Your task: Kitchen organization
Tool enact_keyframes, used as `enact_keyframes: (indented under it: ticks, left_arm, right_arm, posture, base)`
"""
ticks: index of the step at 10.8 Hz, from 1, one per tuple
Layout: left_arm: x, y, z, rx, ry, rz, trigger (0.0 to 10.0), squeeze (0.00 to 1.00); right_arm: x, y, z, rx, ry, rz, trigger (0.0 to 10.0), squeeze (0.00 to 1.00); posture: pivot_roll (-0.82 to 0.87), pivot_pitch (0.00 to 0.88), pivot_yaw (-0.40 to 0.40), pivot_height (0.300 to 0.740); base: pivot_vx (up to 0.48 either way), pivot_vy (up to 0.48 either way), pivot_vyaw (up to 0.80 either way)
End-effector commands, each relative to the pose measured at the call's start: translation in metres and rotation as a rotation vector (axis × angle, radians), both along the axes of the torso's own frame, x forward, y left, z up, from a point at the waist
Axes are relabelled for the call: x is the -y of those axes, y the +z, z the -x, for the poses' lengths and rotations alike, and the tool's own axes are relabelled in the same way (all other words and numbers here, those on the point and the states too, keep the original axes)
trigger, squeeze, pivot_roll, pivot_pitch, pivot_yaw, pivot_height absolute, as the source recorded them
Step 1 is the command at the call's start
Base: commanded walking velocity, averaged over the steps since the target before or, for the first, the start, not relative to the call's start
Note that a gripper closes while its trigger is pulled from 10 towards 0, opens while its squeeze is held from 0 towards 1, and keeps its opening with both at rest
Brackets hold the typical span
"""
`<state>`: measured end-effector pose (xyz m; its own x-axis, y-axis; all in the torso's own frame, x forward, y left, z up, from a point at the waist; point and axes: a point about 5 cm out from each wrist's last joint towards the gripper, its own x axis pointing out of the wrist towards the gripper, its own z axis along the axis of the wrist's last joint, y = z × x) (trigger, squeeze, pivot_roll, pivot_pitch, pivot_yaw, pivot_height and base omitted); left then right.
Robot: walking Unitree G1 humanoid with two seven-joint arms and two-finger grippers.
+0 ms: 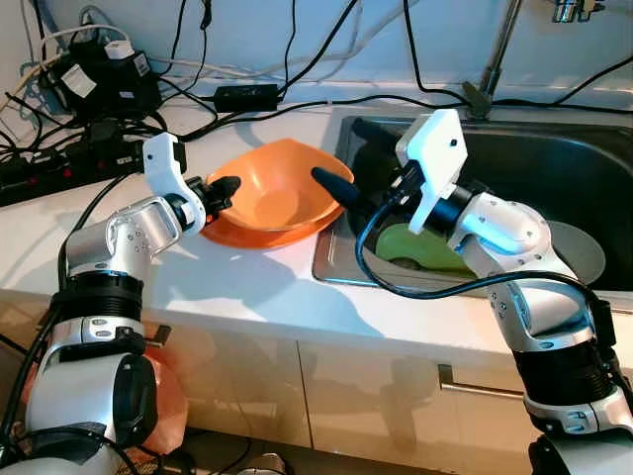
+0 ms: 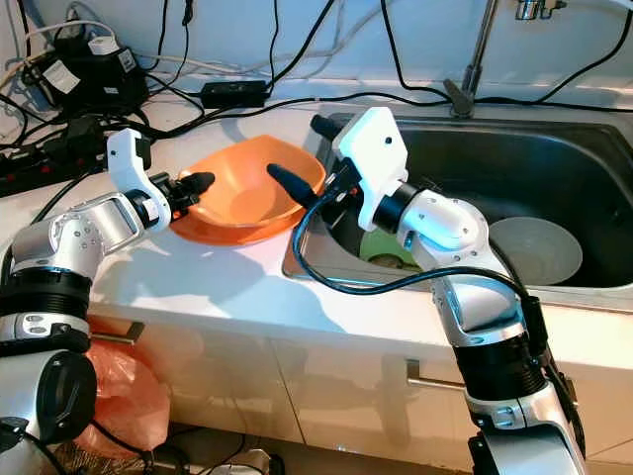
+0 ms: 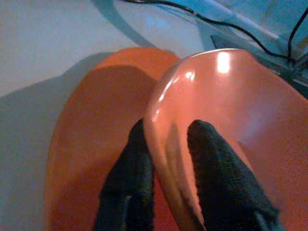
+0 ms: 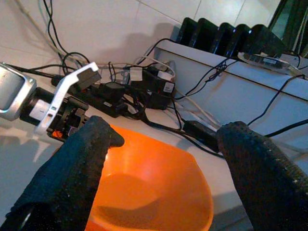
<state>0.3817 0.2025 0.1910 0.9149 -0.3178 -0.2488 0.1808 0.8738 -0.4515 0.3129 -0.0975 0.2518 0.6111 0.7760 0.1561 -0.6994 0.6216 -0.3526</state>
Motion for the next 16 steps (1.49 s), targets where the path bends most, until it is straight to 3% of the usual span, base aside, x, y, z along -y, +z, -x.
enact_keyframes:
  ticks: [1,2,4,5,7,9,11,16]
  left_arm:
    - [-0.002,0.004,-0.001,0.025,0.019,0.017,0.0,0.0]
    - [-0.001,0.007,-0.001,0.05,0.022,0.015,0.0,0.0]
    - [0.015,0.022,-0.001,0.174,-0.049,0.12,0.0,0.0]
    - [0.02,0.026,0.0,0.217,-0.063,0.131,0.0,0.0]
    - [0.022,0.032,0.001,0.268,-0.054,0.167,0.0,0.0]
    - [0.018,0.045,0.001,0.373,-0.01,0.229,0.0,0.0]
    - [0.015,0.059,0.003,0.463,0.026,0.293,0.0,0.0]
    - [0.021,0.06,0.003,0.486,0.022,0.313,0.0,0.0]
  right_arm:
    - [-0.001,0.0,-0.001,-0.011,0.002,-0.01,10.0,0.0]
    - [-0.001,0.0,-0.002,-0.014,0.003,-0.014,10.0,0.0]
    - [0.003,-0.001,-0.01,-0.056,-0.069,-0.053,10.0,0.0]
    - [0.006,-0.002,-0.015,-0.082,-0.116,-0.07,10.0,0.0]
    - [0.011,-0.003,-0.022,-0.103,-0.18,-0.087,10.0,0.0]
    - [0.032,-0.004,-0.04,-0.185,-0.392,-0.213,10.0,0.0]
    - [0.044,-0.008,-0.049,-0.295,-0.488,-0.364,10.0,0.0]
    - [0.036,0.0,-0.049,-0.413,-0.389,-0.575,10.0,0.0]
  posture:
    - [0.19,0.013,0.098,0.74]
    - [0.19,0.013,0.098,0.74]
    - [0.19,0.014,0.093,0.74]
    - [0.19,0.016,0.089,0.74]
    - [0.19,0.018,0.088,0.74]
    - [0.19,0.02,0.082,0.74]
    - [0.19,0.02,0.079,0.74]
    - [0.19,0.019,0.077,0.74]
  base:
    - [0.0,0.0,0.0]
    - [0.0,0.0,0.0]
    - [0.0,0.0,0.0]
    - [0.0,0.0,0.0]
    - [0.0,0.0,0.0]
    - [0.0,0.0,0.0]
    - [0.0,0.0,0.0]
    - [0.0,0.0,0.0]
